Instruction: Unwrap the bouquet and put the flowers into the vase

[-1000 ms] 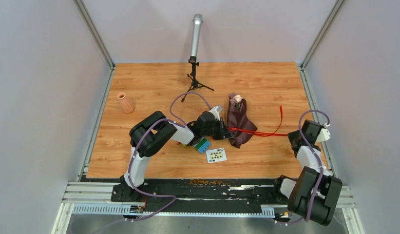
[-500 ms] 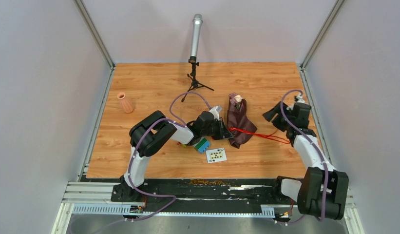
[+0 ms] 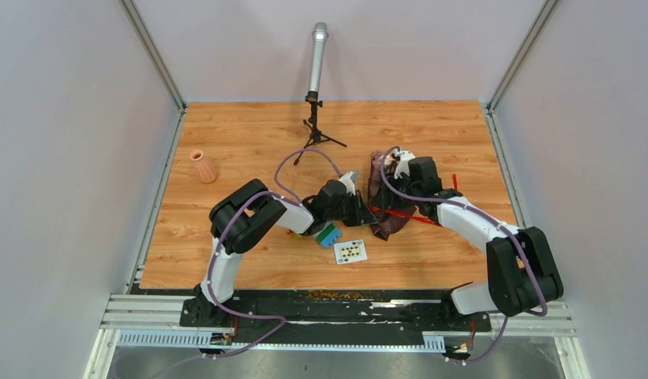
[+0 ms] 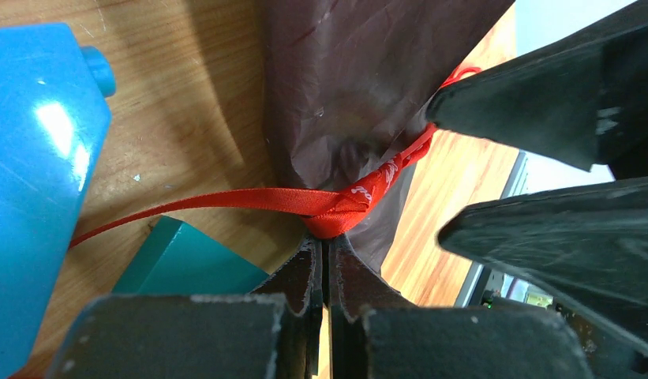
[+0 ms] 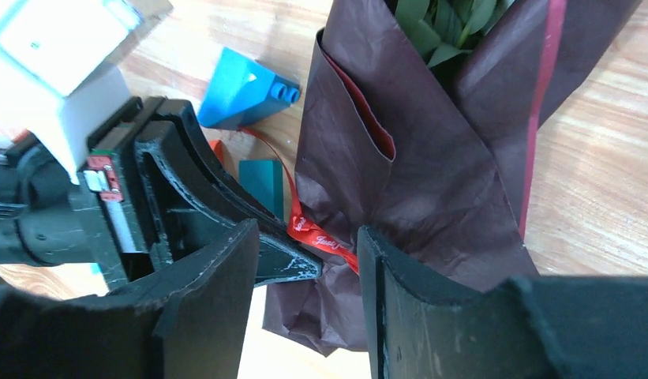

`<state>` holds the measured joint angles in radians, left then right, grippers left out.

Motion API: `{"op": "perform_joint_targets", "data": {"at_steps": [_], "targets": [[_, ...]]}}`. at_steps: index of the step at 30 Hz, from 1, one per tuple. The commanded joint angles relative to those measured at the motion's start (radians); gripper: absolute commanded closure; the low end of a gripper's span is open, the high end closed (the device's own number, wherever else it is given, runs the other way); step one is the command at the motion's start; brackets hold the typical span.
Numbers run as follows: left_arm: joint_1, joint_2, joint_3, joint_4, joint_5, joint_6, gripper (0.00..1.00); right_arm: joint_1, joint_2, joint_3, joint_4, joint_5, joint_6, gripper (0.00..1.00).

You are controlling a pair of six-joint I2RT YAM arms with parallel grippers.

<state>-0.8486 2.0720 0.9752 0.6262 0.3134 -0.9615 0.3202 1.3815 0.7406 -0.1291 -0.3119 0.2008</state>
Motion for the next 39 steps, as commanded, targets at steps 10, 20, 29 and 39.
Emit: {"op": "perform_joint_targets", "data": {"at_steps": [10, 20, 29, 39], "targets": [[0.003, -0.008, 0.013, -0.042, 0.001, 0.040, 1.00, 0.033, 0.003, -0.018, -0.004, 0.107, -0.072, 0.58], [0.004, -0.006, 0.016, -0.042, 0.001, 0.037, 1.00, 0.034, 0.019, -0.036, 0.009, 0.100, -0.072, 0.69], [0.004, -0.004, 0.022, -0.042, 0.001, 0.035, 1.00, 0.033, -0.017, -0.073, 0.031, 0.077, -0.058, 0.64], [0.009, -0.001, 0.015, -0.044, -0.002, 0.037, 1.00, 0.033, -0.083, -0.063, -0.018, 0.216, -0.060, 1.00]]}}
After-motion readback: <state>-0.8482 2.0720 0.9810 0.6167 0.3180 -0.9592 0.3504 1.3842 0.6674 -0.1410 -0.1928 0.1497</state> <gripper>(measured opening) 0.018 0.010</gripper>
